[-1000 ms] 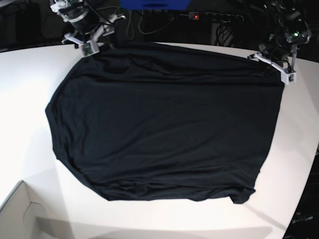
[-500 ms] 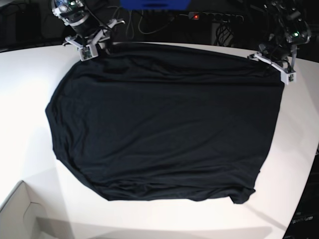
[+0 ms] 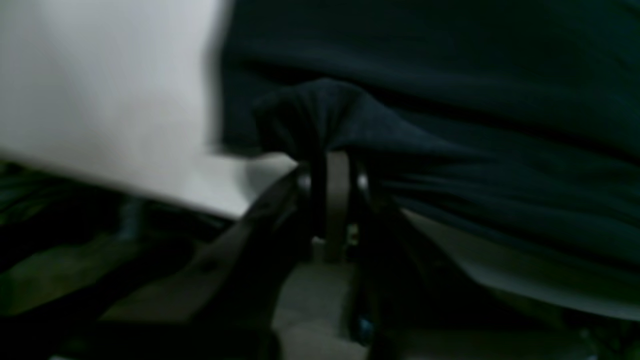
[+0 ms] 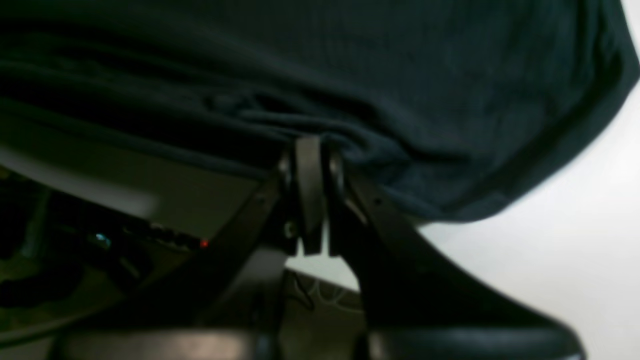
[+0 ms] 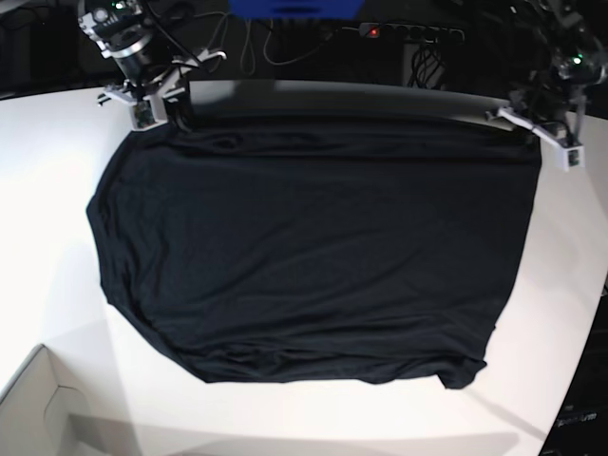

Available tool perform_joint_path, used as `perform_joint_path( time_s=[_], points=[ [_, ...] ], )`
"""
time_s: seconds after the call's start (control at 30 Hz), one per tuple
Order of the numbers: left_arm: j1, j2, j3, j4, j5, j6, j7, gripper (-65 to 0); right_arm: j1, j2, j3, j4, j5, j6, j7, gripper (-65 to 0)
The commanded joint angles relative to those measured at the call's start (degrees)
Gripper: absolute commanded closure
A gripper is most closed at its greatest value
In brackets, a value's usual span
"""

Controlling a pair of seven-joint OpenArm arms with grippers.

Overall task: Layout the t-shirt on the table in an organized manner, then fold the t-shirt properly
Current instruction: 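Shift the right gripper's grasp along the shirt edge toward the corner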

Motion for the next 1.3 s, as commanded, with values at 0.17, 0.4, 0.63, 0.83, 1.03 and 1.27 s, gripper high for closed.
perform_joint_path(
  time_s=[0.17, 0.4, 0.63, 0.83, 1.03, 1.27],
  points=[
    [-0.6, -0.7, -2.0, 0.9, -0.3, 0.2, -1.0, 0.0, 0.7, 0.2, -0.1, 1.1, 0.2, 0.2, 0.9, 0.0],
    [-2.3, -0.7, -1.9, 0.5, 0.2, 0.2, -1.0, 0.0, 5.5, 0.1, -0.3, 1.0, 0.2, 0.2, 0.6, 0.0],
    [-3.2, -2.5, -1.9, 0.5, 0.2, 0.2, -0.3, 0.0, 11.2, 0.1, -3.9, 0.7, -0.1, 0.2, 0.4, 0.0],
    [-5.5, -3.8, -2.2, 0.5, 0.2, 0.2, 5.4, 0.0, 15.8, 0.1, -6.3, -1.9, -0.2, 0.2, 0.4, 0.0],
    [-5.8, -3.8, -2.2, 0.5, 0.3, 0.2, 7.0, 0.0, 18.7, 0.1, -6.4, -5.8, -0.2, 0.2, 0.4, 0.0],
    [-5.2, -4.9, -2.3, -1.8, 0.3, 0.2, 7.0, 0.0, 22.3, 0.1, -6.5, -10.2, -0.2, 0.2, 0.4, 0.0]
  ],
)
